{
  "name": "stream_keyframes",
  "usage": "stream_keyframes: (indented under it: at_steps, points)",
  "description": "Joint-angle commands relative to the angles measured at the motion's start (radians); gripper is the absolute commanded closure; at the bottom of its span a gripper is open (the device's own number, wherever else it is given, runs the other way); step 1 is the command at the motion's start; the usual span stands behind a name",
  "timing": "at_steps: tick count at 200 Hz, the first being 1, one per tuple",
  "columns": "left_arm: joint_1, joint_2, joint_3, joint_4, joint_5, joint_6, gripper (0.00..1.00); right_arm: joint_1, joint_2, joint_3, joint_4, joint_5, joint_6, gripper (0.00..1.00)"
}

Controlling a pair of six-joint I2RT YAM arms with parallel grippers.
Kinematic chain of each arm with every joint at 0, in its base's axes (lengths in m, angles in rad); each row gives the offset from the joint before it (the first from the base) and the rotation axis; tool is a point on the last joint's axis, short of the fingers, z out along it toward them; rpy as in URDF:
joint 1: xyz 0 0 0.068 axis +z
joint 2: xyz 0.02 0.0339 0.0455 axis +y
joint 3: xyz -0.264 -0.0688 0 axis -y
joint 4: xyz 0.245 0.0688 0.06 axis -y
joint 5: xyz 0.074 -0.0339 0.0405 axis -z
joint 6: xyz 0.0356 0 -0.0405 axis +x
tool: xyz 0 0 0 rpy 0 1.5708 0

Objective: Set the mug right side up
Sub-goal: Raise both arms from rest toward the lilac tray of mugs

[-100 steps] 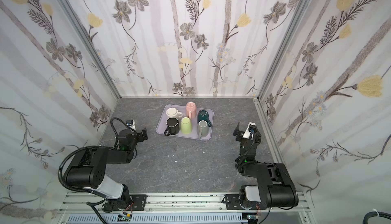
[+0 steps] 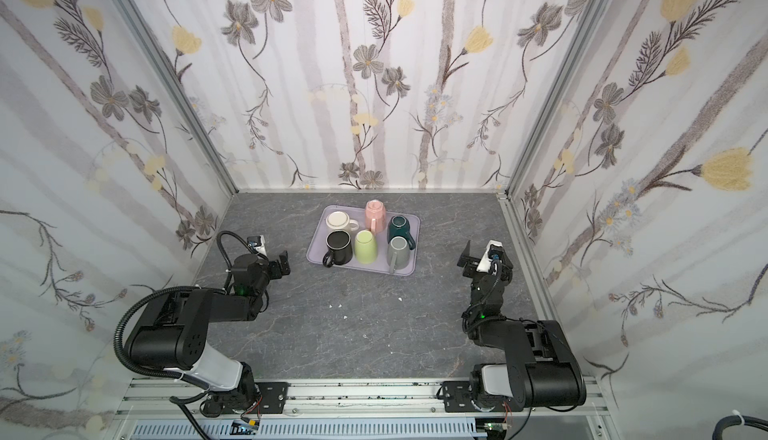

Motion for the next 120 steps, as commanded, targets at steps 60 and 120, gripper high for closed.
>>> stream_keyframes:
  at_steps: [60, 120]
  points:
    - [0.005, 0.000, 0.006, 0.029, 0.007, -0.003, 0.00, 0.014, 0.008, 0.011, 0.034, -0.041, -0.043, 0.00]
    - [-0.018, -0.114, 0.075, -0.202, -0.108, -0.024, 0.00, 0.018, -0.028, 0.032, -0.032, -0.013, -0.039, 0.00]
